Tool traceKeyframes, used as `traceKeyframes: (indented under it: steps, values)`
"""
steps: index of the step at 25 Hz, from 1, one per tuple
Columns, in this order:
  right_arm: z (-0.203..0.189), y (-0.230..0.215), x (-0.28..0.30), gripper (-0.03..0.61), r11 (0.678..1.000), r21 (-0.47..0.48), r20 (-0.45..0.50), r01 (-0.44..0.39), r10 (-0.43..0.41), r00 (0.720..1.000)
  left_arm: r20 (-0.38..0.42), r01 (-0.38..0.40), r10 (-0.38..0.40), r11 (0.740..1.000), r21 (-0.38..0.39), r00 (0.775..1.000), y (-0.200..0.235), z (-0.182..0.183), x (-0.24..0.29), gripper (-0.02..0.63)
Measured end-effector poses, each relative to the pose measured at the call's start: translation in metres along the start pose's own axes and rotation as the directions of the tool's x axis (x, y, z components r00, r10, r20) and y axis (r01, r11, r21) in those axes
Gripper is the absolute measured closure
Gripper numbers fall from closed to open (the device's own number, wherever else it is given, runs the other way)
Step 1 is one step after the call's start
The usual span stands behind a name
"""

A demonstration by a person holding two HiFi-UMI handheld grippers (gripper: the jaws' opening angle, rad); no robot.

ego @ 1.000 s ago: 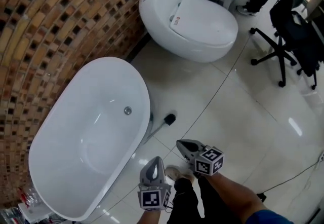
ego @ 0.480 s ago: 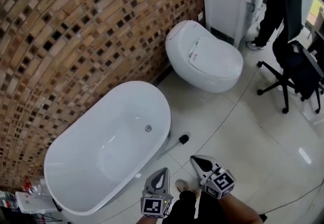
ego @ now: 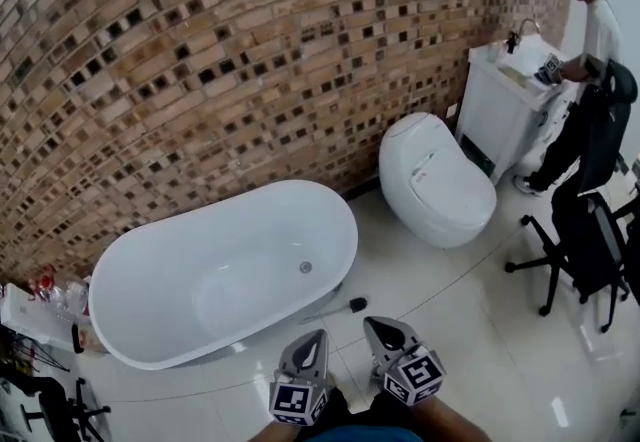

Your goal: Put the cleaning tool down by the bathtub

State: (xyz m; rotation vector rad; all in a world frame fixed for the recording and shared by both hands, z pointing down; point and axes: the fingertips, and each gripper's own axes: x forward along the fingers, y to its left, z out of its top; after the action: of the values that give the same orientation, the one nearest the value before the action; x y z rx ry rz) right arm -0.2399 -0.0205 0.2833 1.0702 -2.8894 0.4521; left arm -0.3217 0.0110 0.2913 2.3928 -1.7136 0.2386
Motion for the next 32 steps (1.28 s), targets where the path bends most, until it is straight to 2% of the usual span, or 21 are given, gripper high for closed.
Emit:
traceKeyframes:
  steps: [3,8,13,17,24,32]
  values:
    - [0.030,0.014,-0.023,0.594,0.999,-0.044,0.005,-0.020,0.020,1.000,0.051,-0.015,0.015,1.000,0.015,0.999,-0.019,0.031,-0.018,0.615]
    - [0.073,0.026,-0.050,0.594,0.993,-0.102,0.049,-0.059,0.064,0.997,0.137,-0.100,0.097,0.995,0.020,0.986,-0.026,0.077,-0.044,0.615]
    - [0.106,0.048,-0.060,0.594,0.985,-0.143,0.104,-0.099,0.115,0.988,0.147,-0.158,0.152,0.987,0.023,0.977,-0.023,0.092,-0.070,0.615]
    - [0.130,0.059,-0.059,0.594,0.967,-0.215,0.142,-0.137,0.169,0.975,0.153,-0.215,0.211,0.977,0.009,0.965,-0.023,0.097,-0.079,0.615]
    - [0.129,0.017,-0.060,0.594,0.958,-0.257,0.115,-0.125,0.159,0.981,0.148,-0.268,0.273,0.962,-0.052,0.951,-0.038,0.093,-0.052,0.615]
    - [0.115,0.002,-0.071,0.594,0.962,-0.239,0.077,-0.133,0.155,0.985,0.149,-0.272,0.275,0.962,-0.040,0.950,-0.052,0.094,-0.041,0.615]
